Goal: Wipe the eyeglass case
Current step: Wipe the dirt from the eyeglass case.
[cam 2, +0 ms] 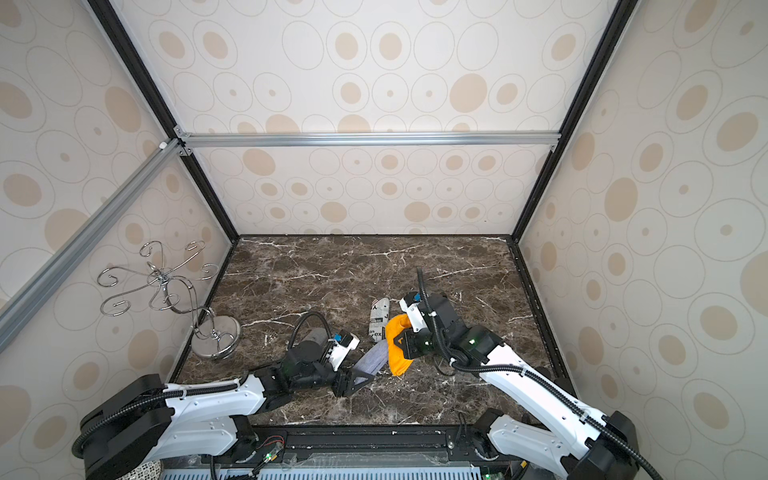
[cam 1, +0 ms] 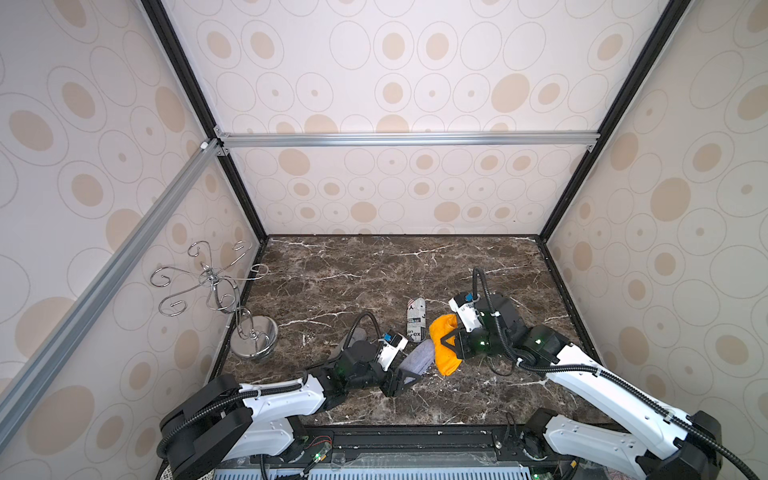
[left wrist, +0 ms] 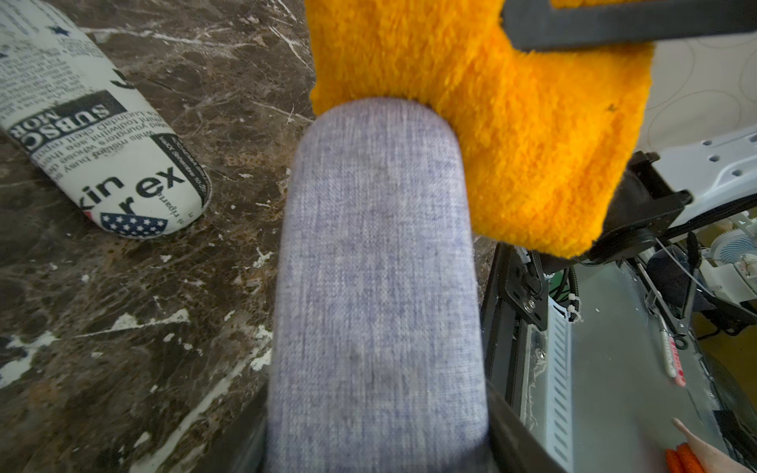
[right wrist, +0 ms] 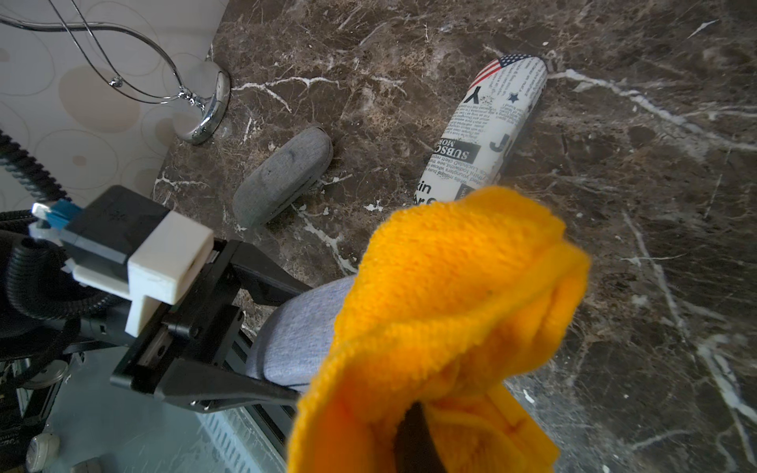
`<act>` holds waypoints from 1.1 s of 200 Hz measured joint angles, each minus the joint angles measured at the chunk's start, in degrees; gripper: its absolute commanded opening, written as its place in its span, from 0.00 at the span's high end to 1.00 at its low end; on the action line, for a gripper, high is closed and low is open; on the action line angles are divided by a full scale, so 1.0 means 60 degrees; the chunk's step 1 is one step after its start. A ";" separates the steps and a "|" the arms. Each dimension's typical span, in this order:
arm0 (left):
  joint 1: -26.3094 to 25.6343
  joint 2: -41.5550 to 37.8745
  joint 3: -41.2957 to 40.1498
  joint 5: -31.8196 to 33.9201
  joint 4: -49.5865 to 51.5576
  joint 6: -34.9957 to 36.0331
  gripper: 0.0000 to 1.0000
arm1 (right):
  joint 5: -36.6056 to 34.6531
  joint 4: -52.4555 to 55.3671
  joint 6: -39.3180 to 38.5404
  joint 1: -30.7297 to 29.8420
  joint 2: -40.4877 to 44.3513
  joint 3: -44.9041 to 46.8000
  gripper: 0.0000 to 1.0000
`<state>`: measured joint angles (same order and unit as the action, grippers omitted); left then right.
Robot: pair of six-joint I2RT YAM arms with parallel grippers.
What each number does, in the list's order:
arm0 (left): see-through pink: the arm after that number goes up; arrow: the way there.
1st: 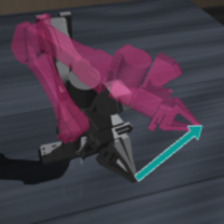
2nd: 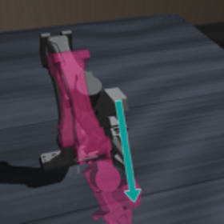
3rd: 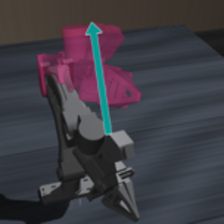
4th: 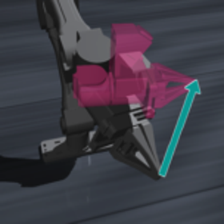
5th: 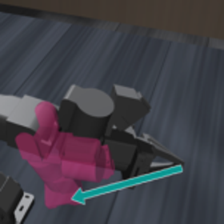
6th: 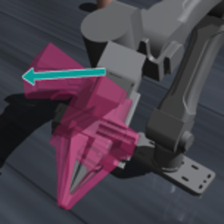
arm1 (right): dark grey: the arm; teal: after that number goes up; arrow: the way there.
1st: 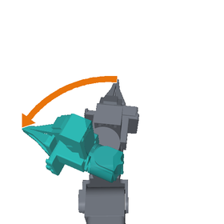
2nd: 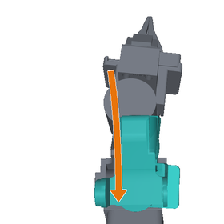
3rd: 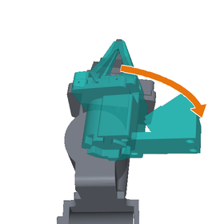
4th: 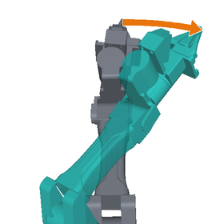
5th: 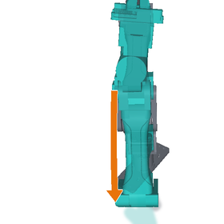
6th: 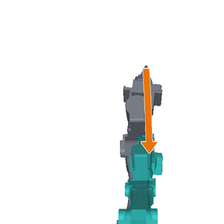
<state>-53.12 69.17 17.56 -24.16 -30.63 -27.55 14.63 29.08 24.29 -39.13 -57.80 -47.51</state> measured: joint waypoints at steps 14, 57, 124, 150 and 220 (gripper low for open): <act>-0.0011 0.0000 -0.0146 -0.0018 -0.0339 0.0080 0.49 | 0.0295 -0.0240 -0.0109 0.0029 0.0364 0.0277 1.00; -0.0047 0.0208 -0.0280 -0.0495 -0.0998 0.0335 0.49 | 0.1344 -0.0539 -0.0492 0.0117 0.1206 0.0801 1.00; 0.0025 0.0565 -0.0310 -0.0812 -0.0951 0.0619 0.49 | 0.1082 -0.0648 -0.0699 0.0087 0.0834 0.1002 1.00; 0.0033 0.0448 -0.0324 -0.0805 -0.0583 0.0769 0.49 | 0.0255 -0.0437 -0.0798 0.0036 0.0259 0.0729 1.00; 0.0000 -0.0357 -0.0393 -0.0834 -0.0029 0.1497 0.51 | 0.0572 0.0280 -0.1067 0.0047 0.0765 0.0561 1.00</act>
<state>-53.12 67.02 15.20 -29.17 -30.81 -18.57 18.06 30.76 17.89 -38.85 -53.21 -44.14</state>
